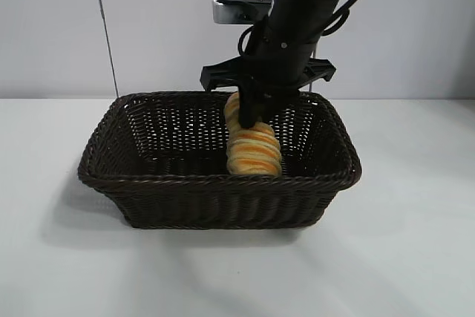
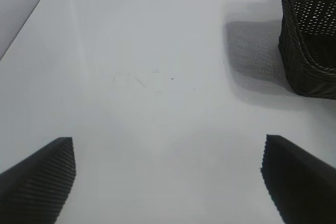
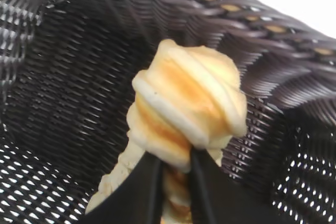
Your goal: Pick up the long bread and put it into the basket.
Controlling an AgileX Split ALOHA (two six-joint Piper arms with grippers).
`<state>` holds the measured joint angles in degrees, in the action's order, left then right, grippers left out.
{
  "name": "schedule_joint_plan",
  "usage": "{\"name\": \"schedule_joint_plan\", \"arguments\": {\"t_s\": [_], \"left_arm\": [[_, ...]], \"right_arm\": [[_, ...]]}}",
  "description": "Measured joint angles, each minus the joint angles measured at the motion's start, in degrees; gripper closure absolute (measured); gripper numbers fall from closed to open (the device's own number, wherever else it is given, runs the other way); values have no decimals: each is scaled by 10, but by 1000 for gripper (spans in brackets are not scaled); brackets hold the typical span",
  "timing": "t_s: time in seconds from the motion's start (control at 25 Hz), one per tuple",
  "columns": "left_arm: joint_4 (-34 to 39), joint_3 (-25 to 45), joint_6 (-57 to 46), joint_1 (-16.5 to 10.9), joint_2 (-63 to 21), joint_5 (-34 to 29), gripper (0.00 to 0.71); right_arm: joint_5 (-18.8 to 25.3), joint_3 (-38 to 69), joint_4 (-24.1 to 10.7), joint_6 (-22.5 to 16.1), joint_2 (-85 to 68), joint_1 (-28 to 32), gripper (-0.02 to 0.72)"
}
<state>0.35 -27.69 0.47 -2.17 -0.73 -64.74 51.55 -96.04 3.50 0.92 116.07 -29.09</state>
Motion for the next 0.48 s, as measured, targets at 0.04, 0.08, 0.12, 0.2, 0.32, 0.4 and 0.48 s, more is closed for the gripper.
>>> {"name": "schedule_joint_plan", "arguments": {"t_s": [0.04,0.08,0.12,0.2,0.32,0.4,0.48], "left_arm": [[0,0,0,0,0,0,15],[0,0,0,0,0,0,15],[0,0,0,0,0,0,15],[0,0,0,0,0,0,15],[0,0,0,0,0,0,15],[0,0,0,0,0,0,15],[0,0,0,0,0,0,15]], "right_arm": [[12,-11,0,0,0,0,62],[26,-22,0,0,0,0,45],[37,-33,0,-1,0,0,35],[64,-52,0,-9,0,0,27],[94,-84,-1,-35,0,2,21],[114,-113,-1,-51,0,11,20],[134,-143,-2,-57,0,25,20]]}}
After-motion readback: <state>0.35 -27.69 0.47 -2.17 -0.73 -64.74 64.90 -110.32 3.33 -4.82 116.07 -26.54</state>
